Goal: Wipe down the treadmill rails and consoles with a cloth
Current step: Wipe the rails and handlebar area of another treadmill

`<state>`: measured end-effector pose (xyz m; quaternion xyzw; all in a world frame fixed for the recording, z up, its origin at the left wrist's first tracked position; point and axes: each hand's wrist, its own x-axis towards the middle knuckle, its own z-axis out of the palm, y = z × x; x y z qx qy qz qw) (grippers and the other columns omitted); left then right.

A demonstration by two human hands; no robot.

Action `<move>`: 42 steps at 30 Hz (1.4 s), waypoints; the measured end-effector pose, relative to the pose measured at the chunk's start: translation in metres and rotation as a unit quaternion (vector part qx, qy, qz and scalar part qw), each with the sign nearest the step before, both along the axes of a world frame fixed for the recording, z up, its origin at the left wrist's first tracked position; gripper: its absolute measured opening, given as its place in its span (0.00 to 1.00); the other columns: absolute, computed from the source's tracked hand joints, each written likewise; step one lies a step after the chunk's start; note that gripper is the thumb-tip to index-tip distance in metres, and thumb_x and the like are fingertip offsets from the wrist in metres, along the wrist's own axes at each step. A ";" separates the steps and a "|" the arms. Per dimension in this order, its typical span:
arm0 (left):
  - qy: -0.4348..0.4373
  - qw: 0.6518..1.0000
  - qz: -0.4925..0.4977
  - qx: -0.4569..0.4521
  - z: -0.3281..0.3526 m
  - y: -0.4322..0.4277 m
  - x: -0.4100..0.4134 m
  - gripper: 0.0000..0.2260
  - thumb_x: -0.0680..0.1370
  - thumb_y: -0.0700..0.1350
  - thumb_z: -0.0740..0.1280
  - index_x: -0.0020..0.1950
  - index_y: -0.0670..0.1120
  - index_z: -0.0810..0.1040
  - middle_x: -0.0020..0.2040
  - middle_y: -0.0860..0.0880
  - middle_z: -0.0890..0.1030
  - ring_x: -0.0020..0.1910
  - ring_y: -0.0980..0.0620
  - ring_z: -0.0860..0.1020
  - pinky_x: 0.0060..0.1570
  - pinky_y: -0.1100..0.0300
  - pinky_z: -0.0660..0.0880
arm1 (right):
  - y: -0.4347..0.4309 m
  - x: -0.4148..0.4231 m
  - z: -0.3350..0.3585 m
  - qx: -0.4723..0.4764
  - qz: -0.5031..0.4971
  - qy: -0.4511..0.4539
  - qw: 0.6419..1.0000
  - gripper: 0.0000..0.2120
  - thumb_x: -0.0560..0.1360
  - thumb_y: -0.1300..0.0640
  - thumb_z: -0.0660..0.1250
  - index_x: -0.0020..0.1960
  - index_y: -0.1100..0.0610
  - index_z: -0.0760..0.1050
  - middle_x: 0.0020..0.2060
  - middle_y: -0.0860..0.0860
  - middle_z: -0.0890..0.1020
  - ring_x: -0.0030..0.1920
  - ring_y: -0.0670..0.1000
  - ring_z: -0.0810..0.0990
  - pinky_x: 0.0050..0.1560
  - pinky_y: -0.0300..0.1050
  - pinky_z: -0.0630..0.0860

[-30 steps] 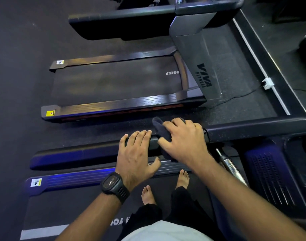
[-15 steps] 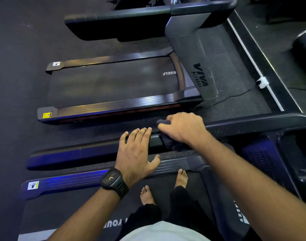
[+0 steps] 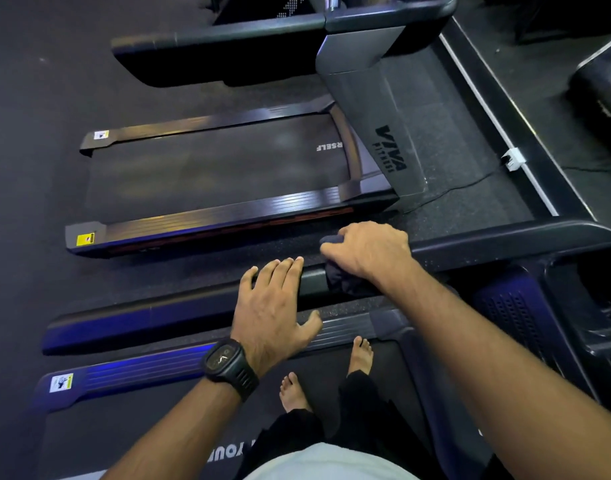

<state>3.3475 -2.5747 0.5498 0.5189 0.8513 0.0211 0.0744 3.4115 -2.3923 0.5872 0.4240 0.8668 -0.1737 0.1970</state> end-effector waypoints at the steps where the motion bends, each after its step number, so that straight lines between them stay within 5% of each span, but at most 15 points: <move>1: -0.001 1.000 0.000 -0.001 0.000 0.000 0.001 0.38 0.70 0.64 0.58 0.75 0.44 0.69 0.70 0.47 0.75 0.70 0.47 0.72 0.69 0.42 0.66 | -0.007 0.008 -0.006 0.040 0.008 0.021 0.999 0.22 0.73 0.36 0.55 0.55 0.47 0.79 0.55 0.51 0.81 0.57 0.60 0.78 0.59 0.57 0.72; 5: 0.000 1.000 0.001 0.000 0.000 0.002 0.001 0.38 0.70 0.64 0.59 0.75 0.44 0.69 0.70 0.47 0.75 0.70 0.47 0.72 0.69 0.42 0.66 | -0.041 0.045 -0.014 0.200 0.073 0.119 0.970 0.27 0.71 0.35 0.52 0.56 0.47 0.80 0.52 0.49 0.81 0.52 0.59 0.79 0.58 0.59 0.72; 10: 0.002 1.000 -0.010 0.006 0.001 0.005 0.002 0.38 0.70 0.64 0.58 0.75 0.43 0.69 0.69 0.47 0.75 0.69 0.47 0.72 0.69 0.43 0.67 | 0.004 0.007 0.001 -0.004 0.041 0.028 0.999 0.23 0.73 0.35 0.56 0.56 0.45 0.81 0.51 0.50 0.83 0.53 0.58 0.81 0.50 0.51 0.73; 16: -0.004 1.000 -0.011 0.005 0.001 0.008 0.006 0.38 0.70 0.65 0.59 0.76 0.44 0.68 0.71 0.47 0.74 0.70 0.47 0.71 0.70 0.43 0.66 | -0.035 0.051 -0.014 0.203 0.081 0.131 0.967 0.26 0.71 0.35 0.53 0.57 0.46 0.80 0.52 0.48 0.81 0.53 0.57 0.79 0.58 0.57 0.72; 21: 0.001 1.000 -0.019 0.003 0.000 0.010 0.006 0.39 0.70 0.65 0.58 0.76 0.44 0.67 0.71 0.47 0.74 0.69 0.47 0.71 0.70 0.43 0.65 | 0.013 0.009 0.002 -0.007 0.038 0.014 0.999 0.25 0.73 0.34 0.57 0.59 0.46 0.81 0.55 0.52 0.83 0.57 0.59 0.80 0.49 0.51 0.70; 23: -0.005 1.000 -0.022 -0.002 0.002 0.012 0.009 0.39 0.71 0.65 0.57 0.76 0.44 0.66 0.71 0.47 0.74 0.70 0.47 0.71 0.71 0.43 0.65 | 0.013 0.011 -0.003 0.014 0.032 0.024 0.999 0.25 0.74 0.34 0.56 0.59 0.47 0.81 0.56 0.52 0.82 0.57 0.59 0.80 0.51 0.53 0.71; 27: -0.009 1.000 -0.024 0.001 0.002 0.015 0.012 0.39 0.70 0.65 0.58 0.76 0.43 0.67 0.71 0.47 0.74 0.70 0.47 0.71 0.70 0.42 0.66 | -0.030 0.063 -0.019 0.201 0.081 0.179 0.960 0.25 0.70 0.37 0.57 0.58 0.48 0.81 0.54 0.48 0.82 0.54 0.58 0.79 0.56 0.57 0.72; 33: -0.003 0.999 -0.040 -0.003 0.001 0.018 0.012 0.39 0.71 0.65 0.57 0.77 0.44 0.65 0.72 0.47 0.72 0.71 0.48 0.70 0.71 0.43 0.65 | 0.017 0.014 0.002 0.010 0.037 0.012 0.999 0.25 0.73 0.35 0.56 0.58 0.46 0.81 0.55 0.52 0.83 0.57 0.59 0.80 0.53 0.52 0.73; 39: -0.006 0.999 -0.043 -0.008 0.002 0.020 0.014 0.40 0.71 0.65 0.57 0.77 0.44 0.64 0.73 0.47 0.72 0.72 0.48 0.69 0.71 0.43 0.64 | -0.020 0.069 -0.016 0.196 0.073 0.153 0.966 0.27 0.71 0.36 0.54 0.60 0.47 0.80 0.56 0.48 0.81 0.56 0.58 0.79 0.58 0.57 0.72; 42: -0.002 0.999 -0.047 -0.007 0.001 0.022 0.012 0.40 0.71 0.65 0.57 0.77 0.43 0.64 0.73 0.47 0.72 0.72 0.47 0.69 0.71 0.43 0.65 | 0.003 0.046 -0.006 0.113 0.057 0.096 0.987 0.25 0.72 0.35 0.54 0.58 0.45 0.81 0.55 0.49 0.82 0.56 0.59 0.79 0.52 0.54 0.72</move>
